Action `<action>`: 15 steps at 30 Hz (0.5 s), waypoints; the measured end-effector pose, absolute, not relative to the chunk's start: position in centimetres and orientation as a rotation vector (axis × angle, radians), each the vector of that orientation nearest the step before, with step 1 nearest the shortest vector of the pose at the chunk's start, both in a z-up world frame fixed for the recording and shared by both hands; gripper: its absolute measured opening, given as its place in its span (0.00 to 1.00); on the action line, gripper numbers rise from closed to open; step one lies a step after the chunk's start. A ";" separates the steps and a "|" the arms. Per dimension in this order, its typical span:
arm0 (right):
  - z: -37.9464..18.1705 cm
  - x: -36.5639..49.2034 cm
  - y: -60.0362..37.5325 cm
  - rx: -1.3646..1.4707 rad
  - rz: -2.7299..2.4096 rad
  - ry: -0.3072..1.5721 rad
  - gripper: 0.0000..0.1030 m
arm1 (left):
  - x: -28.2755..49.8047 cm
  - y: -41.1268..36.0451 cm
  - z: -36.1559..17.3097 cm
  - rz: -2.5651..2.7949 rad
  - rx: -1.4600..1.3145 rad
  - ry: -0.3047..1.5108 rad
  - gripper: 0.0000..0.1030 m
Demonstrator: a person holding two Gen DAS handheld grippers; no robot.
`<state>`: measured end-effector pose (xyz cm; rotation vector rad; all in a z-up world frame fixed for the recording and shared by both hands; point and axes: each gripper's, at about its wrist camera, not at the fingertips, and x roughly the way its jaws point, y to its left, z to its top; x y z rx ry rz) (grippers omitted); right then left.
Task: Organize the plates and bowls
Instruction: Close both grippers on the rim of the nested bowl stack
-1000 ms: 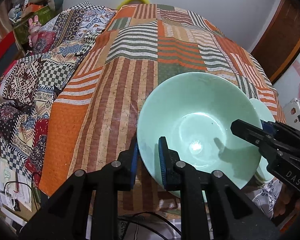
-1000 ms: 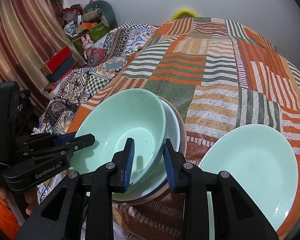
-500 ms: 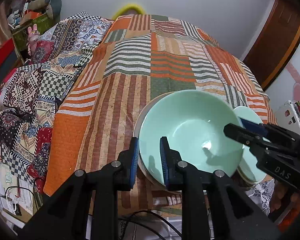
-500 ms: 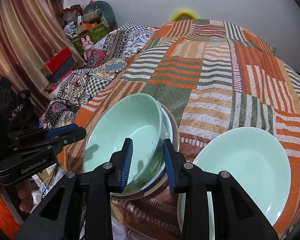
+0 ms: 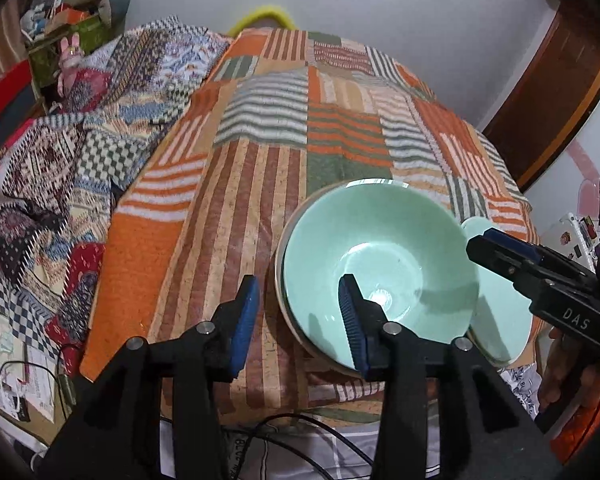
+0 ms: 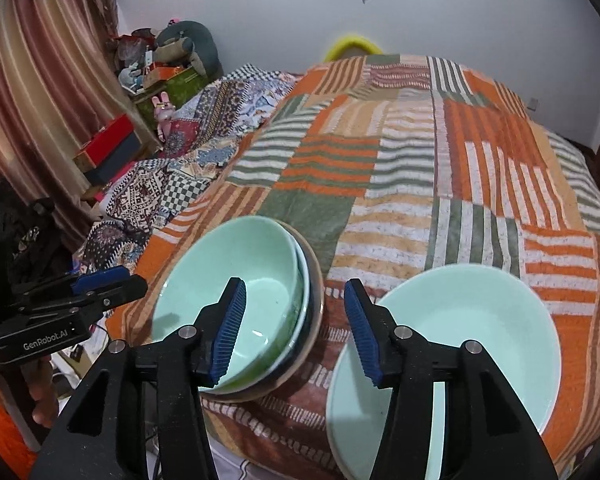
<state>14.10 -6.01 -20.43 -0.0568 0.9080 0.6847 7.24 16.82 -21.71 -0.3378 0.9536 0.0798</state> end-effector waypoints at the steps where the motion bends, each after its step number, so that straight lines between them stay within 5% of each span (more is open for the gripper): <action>1: -20.7 14.2 -6.0 -0.055 0.686 0.917 0.46 | 7.3 16.8 -22.1 0.077 -0.344 0.963 0.40; 15: -23.4 15.1 -5.6 -0.024 0.722 1.004 0.46 | 8.8 17.3 -26.2 0.043 -0.424 1.033 0.39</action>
